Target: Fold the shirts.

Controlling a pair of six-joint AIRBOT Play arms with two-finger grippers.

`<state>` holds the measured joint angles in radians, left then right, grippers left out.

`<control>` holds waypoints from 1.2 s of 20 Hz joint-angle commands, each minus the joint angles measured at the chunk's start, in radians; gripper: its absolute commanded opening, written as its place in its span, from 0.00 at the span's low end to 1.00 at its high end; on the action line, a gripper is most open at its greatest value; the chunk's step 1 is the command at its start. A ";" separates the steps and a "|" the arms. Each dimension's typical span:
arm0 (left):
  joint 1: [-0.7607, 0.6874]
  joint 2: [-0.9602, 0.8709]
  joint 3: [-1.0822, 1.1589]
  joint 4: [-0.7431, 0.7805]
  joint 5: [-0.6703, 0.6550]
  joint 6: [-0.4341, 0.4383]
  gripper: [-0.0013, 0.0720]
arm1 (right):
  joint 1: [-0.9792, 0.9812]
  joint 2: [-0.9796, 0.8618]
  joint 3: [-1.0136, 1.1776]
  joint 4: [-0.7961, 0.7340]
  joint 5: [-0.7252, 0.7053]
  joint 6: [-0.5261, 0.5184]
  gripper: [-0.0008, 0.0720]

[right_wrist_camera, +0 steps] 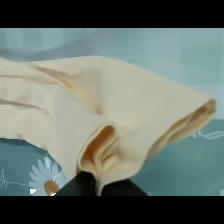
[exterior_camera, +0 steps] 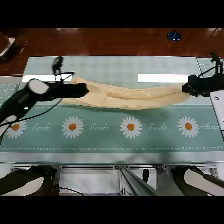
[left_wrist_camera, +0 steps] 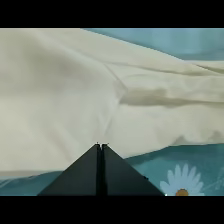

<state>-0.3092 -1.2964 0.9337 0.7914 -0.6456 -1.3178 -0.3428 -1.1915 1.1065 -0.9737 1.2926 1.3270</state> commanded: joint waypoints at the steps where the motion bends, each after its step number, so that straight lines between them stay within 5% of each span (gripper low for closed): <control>1: -0.218 -0.175 0.156 -0.014 0.029 -0.008 0.04 | 0.001 0.317 -0.161 0.005 0.004 0.022 0.05; 10: -0.514 -0.647 0.703 -0.014 -0.186 -0.197 0.04 | 0.008 0.610 -0.203 0.109 0.075 0.106 0.05; 15: -0.607 -0.691 0.723 -0.088 -0.203 -0.183 0.04 | 0.121 0.590 -0.203 0.111 0.012 0.114 0.05; 20: -0.370 -0.546 0.719 0.090 -0.388 -0.219 0.04 | 0.249 0.481 -0.176 0.114 -0.034 0.132 0.05; 24: -0.089 -0.211 0.541 0.336 -0.409 -0.269 0.04 | 0.426 0.288 -0.053 0.113 -0.103 0.132 0.05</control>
<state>-0.5663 -1.7035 1.5753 0.9508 -1.0107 -1.5566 -0.0280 -0.7860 0.9821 -0.8639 1.2415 1.4563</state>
